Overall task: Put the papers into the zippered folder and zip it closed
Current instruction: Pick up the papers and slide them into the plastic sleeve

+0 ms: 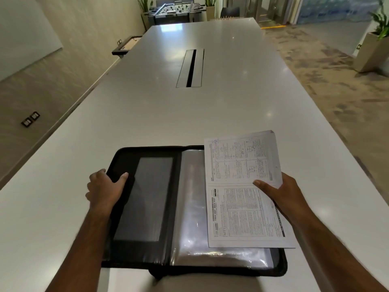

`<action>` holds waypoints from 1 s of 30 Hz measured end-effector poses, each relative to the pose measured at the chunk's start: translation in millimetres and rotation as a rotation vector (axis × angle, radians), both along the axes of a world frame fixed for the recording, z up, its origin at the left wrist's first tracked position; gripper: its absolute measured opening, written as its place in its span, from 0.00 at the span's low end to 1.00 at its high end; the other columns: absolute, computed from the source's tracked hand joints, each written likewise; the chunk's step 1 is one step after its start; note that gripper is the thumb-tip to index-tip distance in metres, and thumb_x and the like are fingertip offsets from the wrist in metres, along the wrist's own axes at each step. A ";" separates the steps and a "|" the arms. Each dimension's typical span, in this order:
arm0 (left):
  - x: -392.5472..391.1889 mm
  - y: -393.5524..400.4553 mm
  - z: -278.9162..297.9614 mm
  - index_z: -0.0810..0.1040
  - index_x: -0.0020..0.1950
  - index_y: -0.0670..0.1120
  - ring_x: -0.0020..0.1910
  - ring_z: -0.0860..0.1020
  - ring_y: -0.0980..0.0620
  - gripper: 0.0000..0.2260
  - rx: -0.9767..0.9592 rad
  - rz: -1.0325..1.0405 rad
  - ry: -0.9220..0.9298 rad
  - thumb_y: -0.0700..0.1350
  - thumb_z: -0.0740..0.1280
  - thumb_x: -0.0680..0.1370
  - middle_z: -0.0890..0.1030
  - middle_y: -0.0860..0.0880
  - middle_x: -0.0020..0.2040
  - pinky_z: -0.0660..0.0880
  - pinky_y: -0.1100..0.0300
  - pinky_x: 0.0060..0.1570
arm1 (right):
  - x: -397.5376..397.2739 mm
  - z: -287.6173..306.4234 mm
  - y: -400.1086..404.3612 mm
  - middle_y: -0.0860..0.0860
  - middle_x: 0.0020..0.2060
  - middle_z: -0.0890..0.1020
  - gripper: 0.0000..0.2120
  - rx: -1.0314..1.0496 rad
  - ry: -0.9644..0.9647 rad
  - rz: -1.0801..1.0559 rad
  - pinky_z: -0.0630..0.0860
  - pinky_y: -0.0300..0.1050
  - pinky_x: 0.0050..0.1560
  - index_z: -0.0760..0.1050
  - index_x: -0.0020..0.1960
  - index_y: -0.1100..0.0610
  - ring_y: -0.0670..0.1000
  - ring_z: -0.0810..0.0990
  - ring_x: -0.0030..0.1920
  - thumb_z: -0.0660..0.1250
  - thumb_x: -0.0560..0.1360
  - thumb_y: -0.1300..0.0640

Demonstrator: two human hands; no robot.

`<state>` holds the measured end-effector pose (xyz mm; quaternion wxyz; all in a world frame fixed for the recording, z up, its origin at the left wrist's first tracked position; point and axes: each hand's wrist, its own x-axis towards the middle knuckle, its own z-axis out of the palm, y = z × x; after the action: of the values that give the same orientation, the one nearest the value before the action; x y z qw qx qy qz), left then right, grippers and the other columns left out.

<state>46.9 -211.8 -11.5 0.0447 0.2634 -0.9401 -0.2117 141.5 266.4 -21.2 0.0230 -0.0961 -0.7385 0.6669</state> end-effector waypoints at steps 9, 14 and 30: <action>-16.7 -26.5 1.8 0.83 0.57 0.39 0.57 0.80 0.32 0.32 0.127 -0.057 -0.082 0.66 0.76 0.71 0.84 0.36 0.55 0.77 0.40 0.61 | -0.1 -1.5 4.9 0.42 0.49 0.89 0.16 0.025 -0.014 -0.020 0.85 0.43 0.39 0.81 0.57 0.41 0.50 0.89 0.46 0.79 0.71 0.48; -32.2 -27.7 13.2 0.83 0.59 0.39 0.51 0.84 0.37 0.31 0.308 -0.099 -0.040 0.60 0.82 0.67 0.85 0.39 0.54 0.83 0.39 0.55 | 3.0 0.5 12.1 0.40 0.47 0.89 0.16 0.024 -0.023 -0.053 0.84 0.40 0.36 0.80 0.55 0.40 0.49 0.90 0.44 0.79 0.70 0.45; -125.4 59.0 79.3 0.76 0.66 0.42 0.63 0.77 0.36 0.37 0.049 -0.450 0.019 0.60 0.83 0.65 0.81 0.40 0.60 0.78 0.44 0.59 | 18.2 -0.6 40.9 0.47 0.50 0.89 0.22 0.081 -0.052 -0.139 0.86 0.48 0.41 0.80 0.62 0.47 0.50 0.90 0.45 0.79 0.70 0.45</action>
<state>-78.5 -152.8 67.8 -0.0012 0.0462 -0.9692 -0.2417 159.7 307.3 -21.8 0.0538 -0.1633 -0.7568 0.6306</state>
